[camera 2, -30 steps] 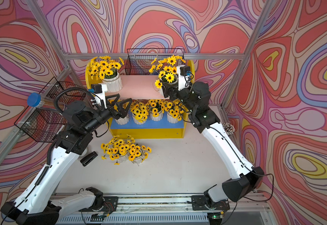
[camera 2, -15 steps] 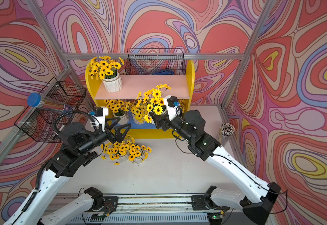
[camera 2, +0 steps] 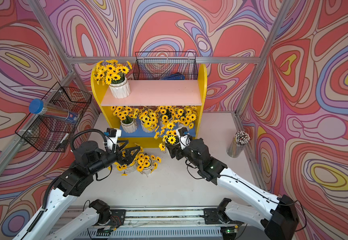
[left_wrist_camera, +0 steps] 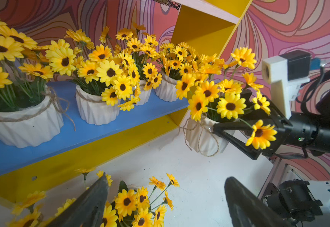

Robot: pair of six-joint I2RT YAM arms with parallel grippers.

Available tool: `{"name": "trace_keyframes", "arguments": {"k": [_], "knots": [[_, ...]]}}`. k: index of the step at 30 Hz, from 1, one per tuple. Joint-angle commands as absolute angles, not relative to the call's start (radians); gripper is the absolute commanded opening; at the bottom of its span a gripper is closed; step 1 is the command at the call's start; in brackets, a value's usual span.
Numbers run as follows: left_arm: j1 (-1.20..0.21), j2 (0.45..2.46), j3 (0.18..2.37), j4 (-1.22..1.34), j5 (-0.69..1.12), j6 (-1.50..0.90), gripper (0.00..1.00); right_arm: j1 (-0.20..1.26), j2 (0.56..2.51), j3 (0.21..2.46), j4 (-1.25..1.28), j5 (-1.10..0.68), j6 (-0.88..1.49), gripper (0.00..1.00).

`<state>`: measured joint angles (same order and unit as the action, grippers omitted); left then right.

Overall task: Take the sunflower pots off the shelves
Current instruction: Place the sunflower pot at the center of the board.

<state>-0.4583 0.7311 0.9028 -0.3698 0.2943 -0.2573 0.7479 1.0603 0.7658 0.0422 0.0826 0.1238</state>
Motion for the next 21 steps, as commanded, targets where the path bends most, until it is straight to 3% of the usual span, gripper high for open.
{"name": "trace_keyframes", "arguments": {"k": [1, 11, 21], "knots": [[-0.462, 0.702, 0.878, -0.405, 0.264, -0.225, 0.94, 0.753, 1.065, 0.7, 0.219, 0.093, 0.184, 0.0], [-0.461, 0.67, 0.832, -0.397, 0.226, -0.212, 0.96, 0.764, 1.328, 0.546, 0.612, 0.08, 0.247, 0.0], [-0.462, 0.674, 0.825, -0.377, 0.199, -0.204, 0.97, 0.787, 1.58, 0.535, 0.831, 0.16, 0.161, 0.0]]}}
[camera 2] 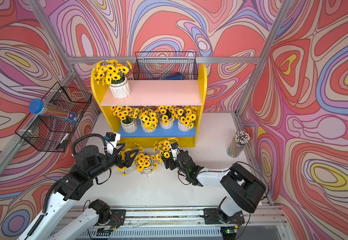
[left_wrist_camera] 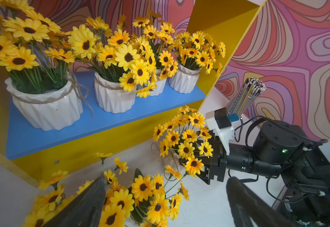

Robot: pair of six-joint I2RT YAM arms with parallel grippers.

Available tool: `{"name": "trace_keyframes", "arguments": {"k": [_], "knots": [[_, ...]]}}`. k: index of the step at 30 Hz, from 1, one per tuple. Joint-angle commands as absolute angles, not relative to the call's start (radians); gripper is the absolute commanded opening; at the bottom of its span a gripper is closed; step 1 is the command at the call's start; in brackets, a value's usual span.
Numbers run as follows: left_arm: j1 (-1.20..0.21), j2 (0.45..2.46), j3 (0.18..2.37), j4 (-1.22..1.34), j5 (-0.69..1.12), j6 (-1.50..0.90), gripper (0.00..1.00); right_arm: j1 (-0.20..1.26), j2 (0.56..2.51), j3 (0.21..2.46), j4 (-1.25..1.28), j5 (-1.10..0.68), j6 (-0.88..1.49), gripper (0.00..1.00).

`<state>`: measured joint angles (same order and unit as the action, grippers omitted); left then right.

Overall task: Take the sunflower pots off the shelves
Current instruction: Place the sunflower pot at the center of the board.

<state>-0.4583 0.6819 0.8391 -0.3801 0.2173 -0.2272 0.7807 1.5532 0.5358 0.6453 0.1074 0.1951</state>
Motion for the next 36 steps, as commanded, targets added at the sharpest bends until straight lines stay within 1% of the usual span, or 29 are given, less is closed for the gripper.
{"name": "trace_keyframes", "arguments": {"k": [1, 5, 11, 14, 15, 16, 17, 19, 20, 21, 22, 29, 30, 32, 36], "knots": [[-0.461, 0.673, 0.824, -0.376, 0.199, -0.202, 0.97, 0.787, 1.606, 0.535, 0.851, 0.167, 0.154, 0.0], [-0.461, 0.674, 0.819, -0.373, 0.197, -0.198, 0.97, 0.791, 1.7, 0.525, 0.957, 0.184, 0.154, 0.0], [-0.461, 0.674, 0.814, -0.37, 0.189, -0.19, 0.98, 0.792, 1.858, 0.535, 1.043, 0.261, 0.146, 0.0], [-0.461, 0.672, 0.815, -0.371, 0.192, -0.189, 0.98, 0.793, 1.918, 0.541, 1.063, 0.261, 0.152, 0.0], [-0.46, 0.671, 0.815, -0.373, 0.191, -0.187, 0.98, 0.793, 1.922, 0.538, 1.061, 0.251, 0.161, 0.05], [-0.461, 0.67, 0.814, -0.374, 0.19, -0.186, 0.98, 0.795, 1.918, 0.538, 1.035, 0.245, 0.173, 0.19], [-0.46, 0.667, 0.813, -0.376, 0.19, -0.184, 0.98, 0.795, 1.909, 0.544, 0.99, 0.257, 0.194, 0.28], [-0.46, 0.666, 0.813, -0.376, 0.192, -0.183, 0.98, 0.795, 1.896, 0.545, 0.942, 0.275, 0.21, 0.42], [-0.46, 0.667, 0.814, -0.376, 0.193, -0.183, 0.98, 0.795, 1.889, 0.539, 0.937, 0.278, 0.207, 0.52], [-0.459, 0.668, 0.814, -0.376, 0.197, -0.184, 0.98, 0.795, 1.881, 0.536, 0.925, 0.282, 0.205, 0.71], [-0.459, 0.668, 0.815, -0.374, 0.197, -0.184, 0.98, 0.793, 1.872, 0.535, 0.912, 0.282, 0.2, 0.8], [-0.459, 0.665, 0.812, -0.375, 0.192, -0.187, 0.98, 0.794, 1.876, 0.54, 0.892, 0.245, 0.199, 0.86], [-0.459, 0.663, 0.811, -0.376, 0.192, -0.187, 0.98, 0.794, 1.882, 0.548, 0.879, 0.235, 0.201, 0.93], [-0.46, 0.66, 0.808, -0.377, 0.187, -0.187, 0.98, 0.797, 1.887, 0.559, 0.85, 0.224, 0.205, 0.98], [-0.459, 0.66, 0.807, -0.386, 0.182, -0.187, 0.98, 0.799, 1.877, 0.546, 0.86, 0.228, 0.214, 0.98]]}}
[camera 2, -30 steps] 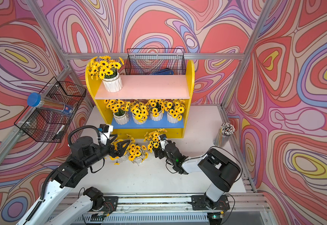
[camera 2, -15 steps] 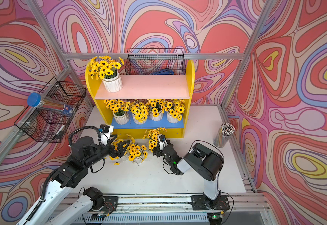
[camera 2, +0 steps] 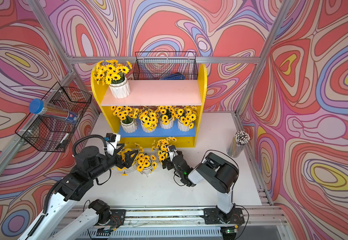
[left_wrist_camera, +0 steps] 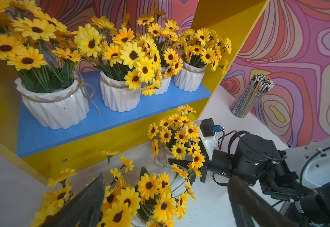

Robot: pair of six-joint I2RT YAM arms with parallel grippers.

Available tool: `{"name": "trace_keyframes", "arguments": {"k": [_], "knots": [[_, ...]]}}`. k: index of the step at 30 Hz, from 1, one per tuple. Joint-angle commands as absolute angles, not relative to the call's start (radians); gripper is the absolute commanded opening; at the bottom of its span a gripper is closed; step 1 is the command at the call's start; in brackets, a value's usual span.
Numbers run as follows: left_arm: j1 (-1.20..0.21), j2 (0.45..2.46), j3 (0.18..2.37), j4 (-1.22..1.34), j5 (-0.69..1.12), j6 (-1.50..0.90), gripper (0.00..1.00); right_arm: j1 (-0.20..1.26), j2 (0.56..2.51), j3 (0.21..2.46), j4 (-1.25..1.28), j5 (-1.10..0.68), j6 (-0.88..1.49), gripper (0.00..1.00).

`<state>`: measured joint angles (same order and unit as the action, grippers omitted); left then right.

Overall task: Take the sunflower pots off the shelves
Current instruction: Place the sunflower pot at the center of the board.

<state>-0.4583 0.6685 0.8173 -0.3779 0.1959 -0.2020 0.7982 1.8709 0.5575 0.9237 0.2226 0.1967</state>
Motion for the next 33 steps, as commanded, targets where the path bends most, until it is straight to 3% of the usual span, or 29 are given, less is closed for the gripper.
{"name": "trace_keyframes", "arguments": {"k": [1, 23, 33], "knots": [[-0.459, 0.662, 0.808, -0.388, 0.179, -0.187, 0.99, 0.798, 1.87, 0.544, 0.856, 0.234, 0.214, 0.98], [-0.459, 0.706, 0.866, -0.405, 0.13, -0.19, 1.0, 0.863, 1.341, 0.504, 0.197, 0.207, 0.27, 0.98], [-0.46, 0.862, 1.195, -0.522, -0.067, -0.133, 0.99, 0.883, 0.977, 0.581, -0.146, 0.242, 0.282, 0.98]]}}
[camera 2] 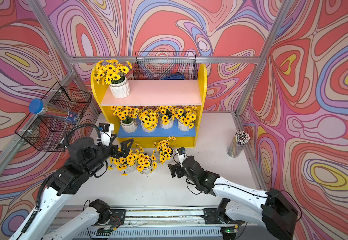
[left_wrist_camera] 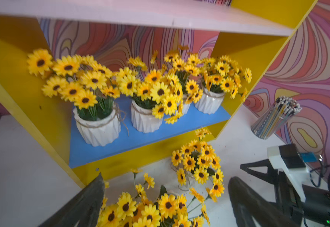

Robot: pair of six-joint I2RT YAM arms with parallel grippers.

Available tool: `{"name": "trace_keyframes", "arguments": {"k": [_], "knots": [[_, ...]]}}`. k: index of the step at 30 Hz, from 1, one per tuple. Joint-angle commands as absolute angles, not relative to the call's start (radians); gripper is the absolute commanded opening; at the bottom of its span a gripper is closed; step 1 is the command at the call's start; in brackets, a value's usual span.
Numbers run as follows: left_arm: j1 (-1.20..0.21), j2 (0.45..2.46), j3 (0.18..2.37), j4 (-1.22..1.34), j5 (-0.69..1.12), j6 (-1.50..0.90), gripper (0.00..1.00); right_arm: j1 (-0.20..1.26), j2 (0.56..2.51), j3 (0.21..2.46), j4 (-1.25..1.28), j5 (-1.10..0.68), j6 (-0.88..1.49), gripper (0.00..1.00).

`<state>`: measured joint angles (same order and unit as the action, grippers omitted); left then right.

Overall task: Take the sunflower pots off the shelves
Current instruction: Place the sunflower pot at the center of the board.

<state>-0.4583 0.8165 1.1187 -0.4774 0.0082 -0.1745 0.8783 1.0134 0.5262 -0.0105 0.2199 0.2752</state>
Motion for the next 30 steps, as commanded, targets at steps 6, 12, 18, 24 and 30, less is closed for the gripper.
{"name": "trace_keyframes", "arguments": {"k": [6, 12, 18, 24, 30], "knots": [[-0.436, 1.1, 1.519, -0.587, -0.135, -0.091, 1.0, 0.882, 0.933, 0.667, -0.162, 0.284, 0.253, 0.98], [-0.319, 1.348, 1.859, -0.695, -0.075, -0.117, 1.0, 0.883, 0.931, 0.729, -0.138, 0.35, 0.237, 0.98], [-0.285, 1.505, 2.058, -0.777, -0.043, -0.109, 1.0, 0.882, 0.912, 0.751, -0.132, 0.364, 0.219, 0.98], [-0.255, 1.547, 2.083, -0.745, -0.062, -0.109, 1.0, 0.883, 0.876, 0.753, -0.148, 0.378, 0.2, 0.98], [-0.241, 1.555, 2.038, -0.643, -0.024, -0.066, 1.0, 0.882, 0.875, 0.748, -0.151, 0.368, 0.196, 0.98]]}}
